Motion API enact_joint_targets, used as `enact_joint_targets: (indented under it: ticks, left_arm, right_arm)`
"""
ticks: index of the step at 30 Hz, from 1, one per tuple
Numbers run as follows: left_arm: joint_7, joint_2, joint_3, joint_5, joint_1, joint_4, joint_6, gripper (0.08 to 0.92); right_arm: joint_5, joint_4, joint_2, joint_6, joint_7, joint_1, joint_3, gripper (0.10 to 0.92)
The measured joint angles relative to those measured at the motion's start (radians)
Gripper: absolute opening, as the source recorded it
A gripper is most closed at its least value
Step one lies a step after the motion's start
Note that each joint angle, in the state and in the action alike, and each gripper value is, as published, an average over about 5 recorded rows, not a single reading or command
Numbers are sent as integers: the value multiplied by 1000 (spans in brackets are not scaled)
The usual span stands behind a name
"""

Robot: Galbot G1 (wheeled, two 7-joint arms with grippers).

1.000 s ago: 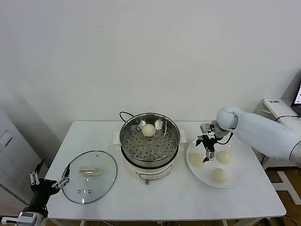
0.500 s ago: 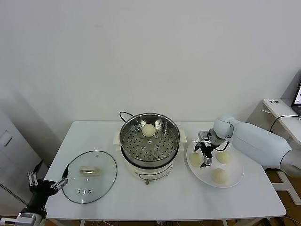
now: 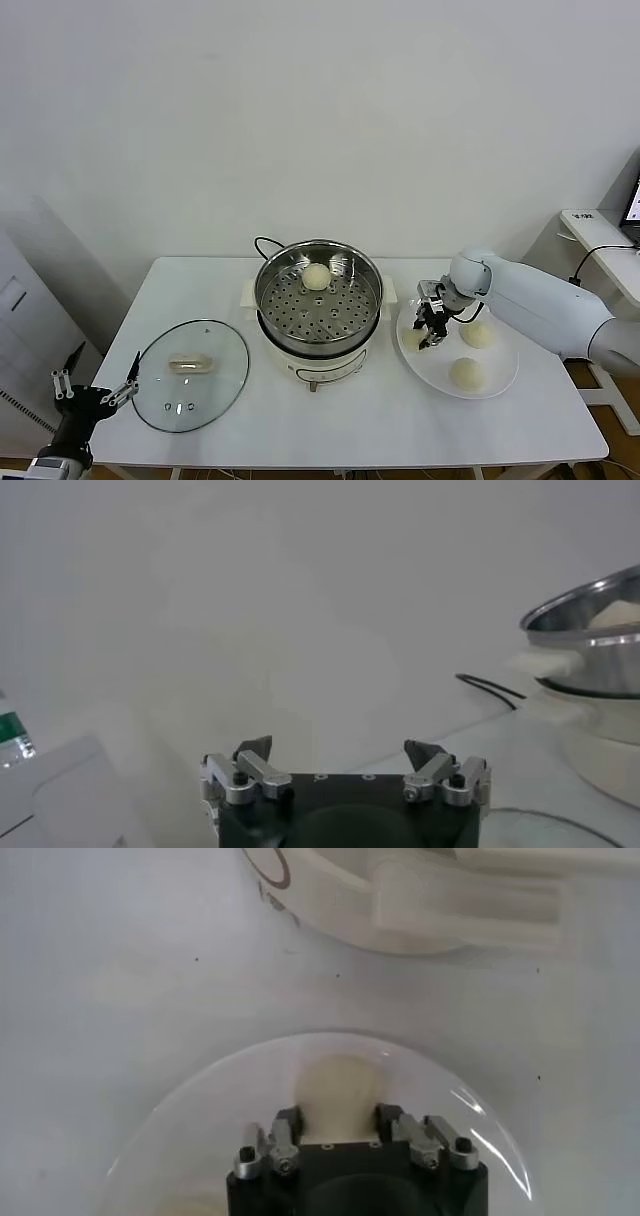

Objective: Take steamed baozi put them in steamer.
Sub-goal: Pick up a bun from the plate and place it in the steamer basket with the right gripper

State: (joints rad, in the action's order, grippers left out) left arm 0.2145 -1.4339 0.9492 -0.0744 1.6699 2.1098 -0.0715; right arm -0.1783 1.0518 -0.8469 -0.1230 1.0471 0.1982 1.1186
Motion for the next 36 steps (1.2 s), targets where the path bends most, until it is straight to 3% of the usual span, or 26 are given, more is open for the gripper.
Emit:
enact_joint_targets:
  ticks: [19, 27, 36]
  left_arm:
    - [0, -14, -12, 1, -16, 14, 4, 823]
    - [0, -14, -12, 10, -21, 14, 3, 823]
    - [0, -13, -3, 19, -14, 13, -2, 823]
  right_arm:
    - [-452, 192, -15, -43, 57, 585, 338, 300]
    - [-536, 262, -126, -164, -40, 555, 322, 361]
    - [-556, 224, -299, -273, -176, 427, 267, 377]
